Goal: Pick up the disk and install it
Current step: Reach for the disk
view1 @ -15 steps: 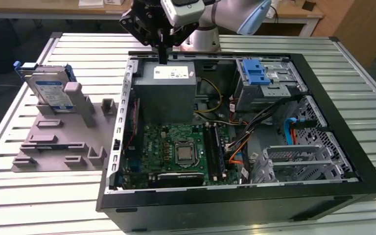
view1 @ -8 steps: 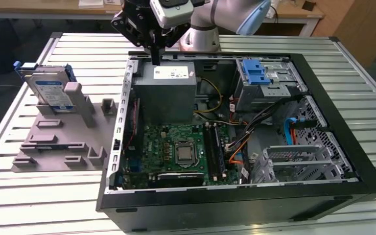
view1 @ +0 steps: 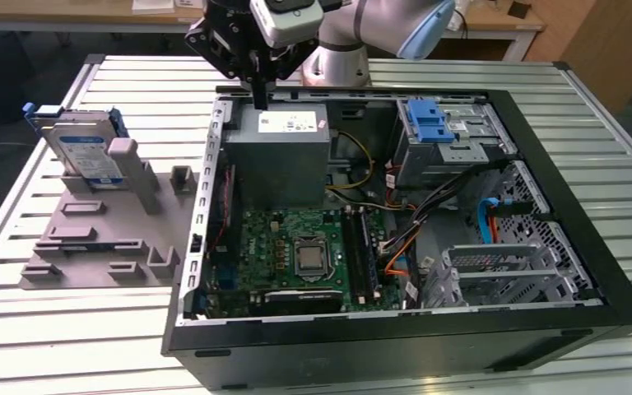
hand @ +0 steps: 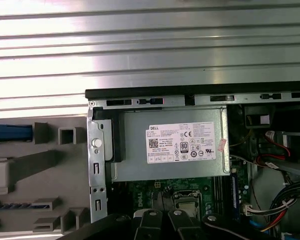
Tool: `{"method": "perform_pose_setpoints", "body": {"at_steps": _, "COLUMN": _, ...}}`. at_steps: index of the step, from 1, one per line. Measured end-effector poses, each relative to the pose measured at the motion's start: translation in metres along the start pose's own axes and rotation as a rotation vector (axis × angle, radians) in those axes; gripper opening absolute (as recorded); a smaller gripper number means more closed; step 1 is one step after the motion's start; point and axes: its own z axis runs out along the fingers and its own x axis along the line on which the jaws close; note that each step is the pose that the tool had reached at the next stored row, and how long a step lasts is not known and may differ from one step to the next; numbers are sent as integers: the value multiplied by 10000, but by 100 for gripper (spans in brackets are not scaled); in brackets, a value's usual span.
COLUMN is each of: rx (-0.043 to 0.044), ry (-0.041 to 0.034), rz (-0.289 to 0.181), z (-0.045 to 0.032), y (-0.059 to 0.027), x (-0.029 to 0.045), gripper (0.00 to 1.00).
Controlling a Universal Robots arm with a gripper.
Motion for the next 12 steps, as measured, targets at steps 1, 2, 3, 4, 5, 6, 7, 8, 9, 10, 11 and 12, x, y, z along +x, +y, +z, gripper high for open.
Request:
{"method": "perform_pose_setpoints", "body": {"at_steps": 1, "rx": 1, "ry": 0, "rz": 0, "z": 0, "y": 0, "x": 2, "gripper": 11}}
{"method": "perform_pose_setpoints", "body": {"at_steps": 2, "rx": 1, "ry": 0, "rz": 0, "z": 0, "y": 0, "x": 4, "gripper": 11}}
{"method": "perform_pose_setpoints", "body": {"at_steps": 3, "rx": 1, "ry": 0, "rz": 0, "z": 0, "y": -1, "x": 7, "gripper": 11}}
{"method": "perform_pose_setpoints", "body": {"at_steps": 4, "rx": 1, "ry": 0, "rz": 0, "z": 0, "y": -1, "x": 9, "gripper": 11}}
{"method": "perform_pose_setpoints", "body": {"at_steps": 5, "rx": 0, "ry": 0, "rz": 0, "z": 1, "y": -1, "x": 11, "gripper": 11}}
{"method": "perform_pose_setpoints", "body": {"at_steps": 6, "rx": 0, "ry": 0, "rz": 0, "z": 1, "y": -1, "x": 14, "gripper": 11}}
{"method": "perform_pose_setpoints", "body": {"at_steps": 7, "rx": 0, "ry": 0, "rz": 0, "z": 1, "y": -1, "x": 17, "gripper": 11}}
{"method": "perform_pose_setpoints", "body": {"at_steps": 8, "rx": 0, "ry": 0, "rz": 0, "z": 1, "y": -1, "x": 18, "gripper": 11}}
{"method": "perform_pose_setpoints", "body": {"at_steps": 9, "rx": 0, "ry": 0, "rz": 0, "z": 1, "y": -2, "x": 20, "gripper": 11}}
{"method": "perform_pose_setpoints", "body": {"at_steps": 10, "rx": 1, "ry": 0, "rz": 0, "z": 1, "y": -2, "x": 21, "gripper": 11}}
{"method": "perform_pose_setpoints", "body": {"at_steps": 11, "rx": 0, "ry": 0, "rz": -1, "z": 1, "y": -2, "x": 21, "gripper": 11}}
{"method": "perform_pose_setpoints", "body": {"at_steps": 12, "rx": 1, "ry": 0, "rz": 0, "z": 1, "y": -2, "x": 22, "gripper": 11}}
